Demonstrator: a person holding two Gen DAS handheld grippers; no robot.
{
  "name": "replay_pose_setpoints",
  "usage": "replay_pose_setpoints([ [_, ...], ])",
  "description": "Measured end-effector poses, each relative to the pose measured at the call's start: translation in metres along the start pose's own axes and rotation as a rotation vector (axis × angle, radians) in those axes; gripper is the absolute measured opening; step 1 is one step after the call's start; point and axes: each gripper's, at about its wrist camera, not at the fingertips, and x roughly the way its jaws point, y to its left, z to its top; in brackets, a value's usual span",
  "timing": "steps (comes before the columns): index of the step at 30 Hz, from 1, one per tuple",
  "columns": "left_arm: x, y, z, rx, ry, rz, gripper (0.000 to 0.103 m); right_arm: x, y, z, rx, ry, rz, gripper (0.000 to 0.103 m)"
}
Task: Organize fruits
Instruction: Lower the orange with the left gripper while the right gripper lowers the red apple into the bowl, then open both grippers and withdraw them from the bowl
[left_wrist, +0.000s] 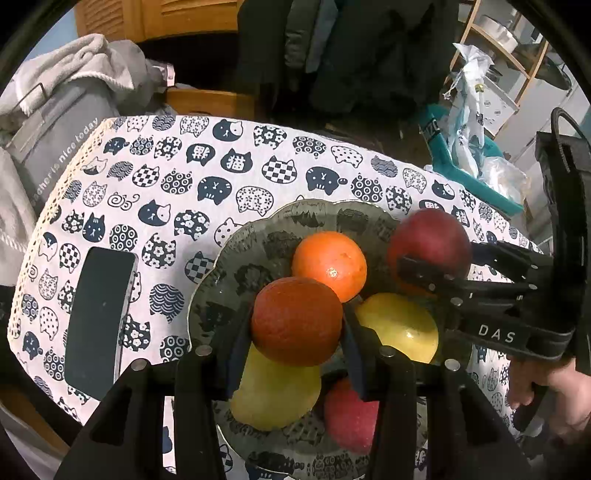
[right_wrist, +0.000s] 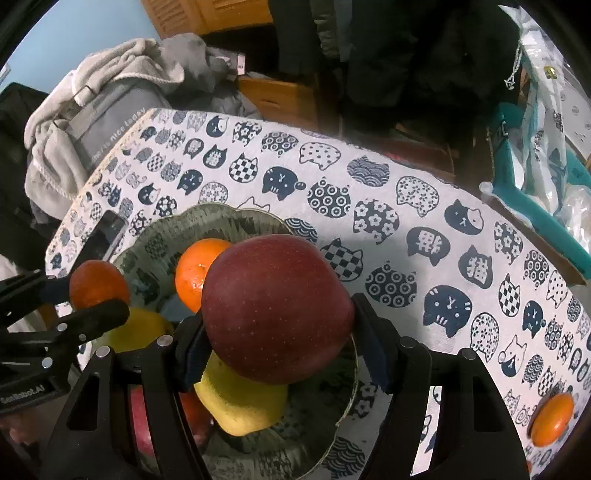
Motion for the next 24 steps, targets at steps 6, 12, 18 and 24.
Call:
replay_pose_setpoints([
  [6,0.005,0.001,-0.001,0.007,0.011,0.004,0.047,0.003,0.001,0.001,-0.013,0.004,-0.011,0.071],
  [12,0.007,0.002,-0.002,0.004,0.014,0.008,0.047,0.001,0.000,0.003,0.010,0.001,0.018,0.071],
  [18,0.005,-0.005,-0.002,0.028,0.009,0.012,0.054,-0.005,0.000,0.000,0.013,0.001,0.014,0.071],
  [24,0.001,-0.011,-0.003,0.049,0.007,0.020,0.059,-0.023,-0.001,-0.001,0.019,-0.028,0.013,0.071],
])
